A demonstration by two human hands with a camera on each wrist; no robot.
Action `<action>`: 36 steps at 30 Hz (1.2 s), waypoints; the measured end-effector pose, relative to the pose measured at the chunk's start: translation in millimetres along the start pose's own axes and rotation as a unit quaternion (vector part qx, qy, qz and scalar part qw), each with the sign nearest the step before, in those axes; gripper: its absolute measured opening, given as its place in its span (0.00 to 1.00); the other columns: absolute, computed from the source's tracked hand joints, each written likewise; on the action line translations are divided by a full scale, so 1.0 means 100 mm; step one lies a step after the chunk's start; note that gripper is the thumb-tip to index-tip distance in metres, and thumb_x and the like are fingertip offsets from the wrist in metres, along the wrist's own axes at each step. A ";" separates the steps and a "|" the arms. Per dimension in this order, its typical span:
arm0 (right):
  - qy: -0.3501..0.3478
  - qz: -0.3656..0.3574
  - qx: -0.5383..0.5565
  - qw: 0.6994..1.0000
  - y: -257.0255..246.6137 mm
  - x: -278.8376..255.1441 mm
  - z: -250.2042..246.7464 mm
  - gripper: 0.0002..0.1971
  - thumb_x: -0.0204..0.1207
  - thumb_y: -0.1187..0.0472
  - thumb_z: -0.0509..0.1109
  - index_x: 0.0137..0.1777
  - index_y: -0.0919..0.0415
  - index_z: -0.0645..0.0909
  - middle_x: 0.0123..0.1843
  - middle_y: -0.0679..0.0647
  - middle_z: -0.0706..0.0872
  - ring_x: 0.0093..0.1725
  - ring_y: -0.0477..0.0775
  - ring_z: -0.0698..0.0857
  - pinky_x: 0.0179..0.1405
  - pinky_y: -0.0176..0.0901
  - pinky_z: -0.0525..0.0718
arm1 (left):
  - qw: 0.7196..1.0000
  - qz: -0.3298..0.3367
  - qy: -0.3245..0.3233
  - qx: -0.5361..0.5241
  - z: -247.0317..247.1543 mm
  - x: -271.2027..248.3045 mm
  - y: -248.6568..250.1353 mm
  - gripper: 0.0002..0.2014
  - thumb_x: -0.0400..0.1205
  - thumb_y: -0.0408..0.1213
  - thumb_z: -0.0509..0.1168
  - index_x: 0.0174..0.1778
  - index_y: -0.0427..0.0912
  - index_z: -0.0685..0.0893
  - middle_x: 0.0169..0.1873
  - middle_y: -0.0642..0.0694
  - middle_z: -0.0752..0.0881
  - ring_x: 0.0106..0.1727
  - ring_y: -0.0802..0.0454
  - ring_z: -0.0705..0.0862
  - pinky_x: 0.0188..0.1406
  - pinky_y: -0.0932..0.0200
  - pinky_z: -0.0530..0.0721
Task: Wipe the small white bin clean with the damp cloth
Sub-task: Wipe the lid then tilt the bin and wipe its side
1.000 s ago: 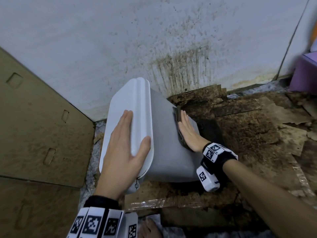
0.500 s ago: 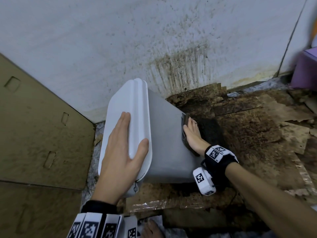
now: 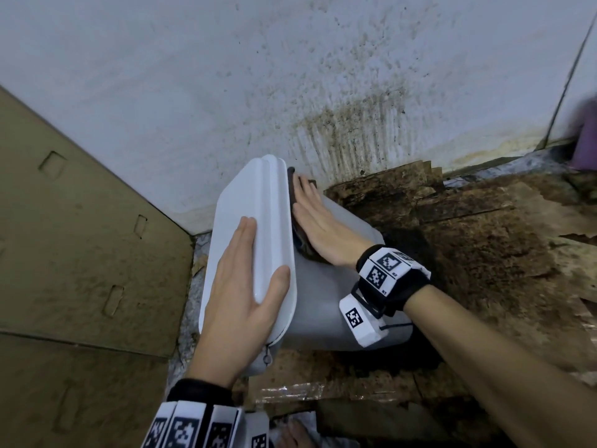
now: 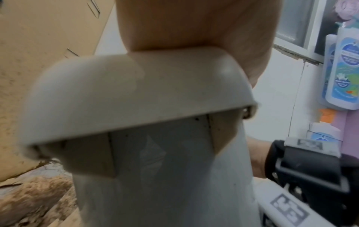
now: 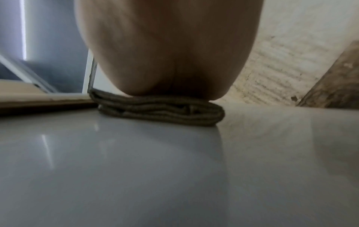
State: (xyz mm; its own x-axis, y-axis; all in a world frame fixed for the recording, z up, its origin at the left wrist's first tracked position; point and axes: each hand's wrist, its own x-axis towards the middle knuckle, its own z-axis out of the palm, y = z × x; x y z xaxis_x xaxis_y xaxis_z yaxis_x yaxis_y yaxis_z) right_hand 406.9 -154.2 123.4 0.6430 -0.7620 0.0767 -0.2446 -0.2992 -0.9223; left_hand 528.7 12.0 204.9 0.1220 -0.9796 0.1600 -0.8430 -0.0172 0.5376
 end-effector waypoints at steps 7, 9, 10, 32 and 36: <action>-0.032 0.124 -0.025 0.991 0.49 -0.17 -0.14 0.29 0.93 0.52 0.39 0.86 0.61 0.30 0.88 0.55 0.30 0.87 0.53 0.31 0.83 0.41 0.30 | 1.000 -0.002 -0.003 -0.010 -0.04 -0.04 -0.07 0.38 0.83 0.62 0.57 0.89 0.61 0.51 0.86 0.71 0.53 0.85 0.74 0.52 0.83 0.62 0.55; -0.048 0.178 -0.019 0.983 0.70 -0.33 -0.22 0.29 0.93 0.54 0.40 0.86 0.60 0.30 0.88 0.54 0.30 0.87 0.53 0.31 0.79 0.36 0.30 | 1.000 -0.005 -0.006 -0.017 -0.05 -0.04 -0.08 0.38 0.83 0.62 0.57 0.89 0.61 0.51 0.86 0.71 0.53 0.85 0.74 0.52 0.83 0.61 0.56; -0.048 0.203 -0.008 0.978 0.81 -0.40 -0.25 0.29 0.93 0.51 0.40 0.86 0.57 0.30 0.88 0.54 0.29 0.87 0.52 0.31 0.81 0.40 0.32 | 1.000 -0.003 -0.007 -0.019 -0.05 -0.04 -0.08 0.38 0.83 0.63 0.57 0.89 0.62 0.51 0.86 0.72 0.53 0.85 0.74 0.52 0.83 0.60 0.56; 0.012 0.168 0.029 0.985 0.10 -0.25 -0.11 0.28 0.93 0.59 0.41 0.87 0.60 0.32 0.88 0.55 0.32 0.87 0.56 0.31 0.83 0.46 0.32 | 1.000 0.003 -0.018 -0.016 -0.05 0.01 -0.05 0.39 0.82 0.60 0.58 0.89 0.62 0.52 0.86 0.72 0.54 0.84 0.74 0.53 0.82 0.62 0.56; -0.018 0.108 0.033 0.993 -0.25 -0.16 -0.08 0.27 0.92 0.61 0.40 0.87 0.68 0.38 0.88 0.53 0.31 0.85 0.52 0.27 0.84 0.48 0.30 | 1.000 0.004 -0.017 -0.010 -0.05 0.01 -0.05 0.39 0.83 0.59 0.58 0.89 0.61 0.51 0.86 0.70 0.54 0.85 0.74 0.53 0.82 0.63 0.56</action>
State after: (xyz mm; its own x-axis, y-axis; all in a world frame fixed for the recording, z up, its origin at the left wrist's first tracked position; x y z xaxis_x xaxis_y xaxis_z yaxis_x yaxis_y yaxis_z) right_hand 396.6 -138.9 148.6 0.6070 -0.7826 -0.1381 -0.3319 -0.0917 -0.9388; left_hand 535.5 12.2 206.0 0.0976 -0.9859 0.1361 -0.8336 -0.0063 0.5523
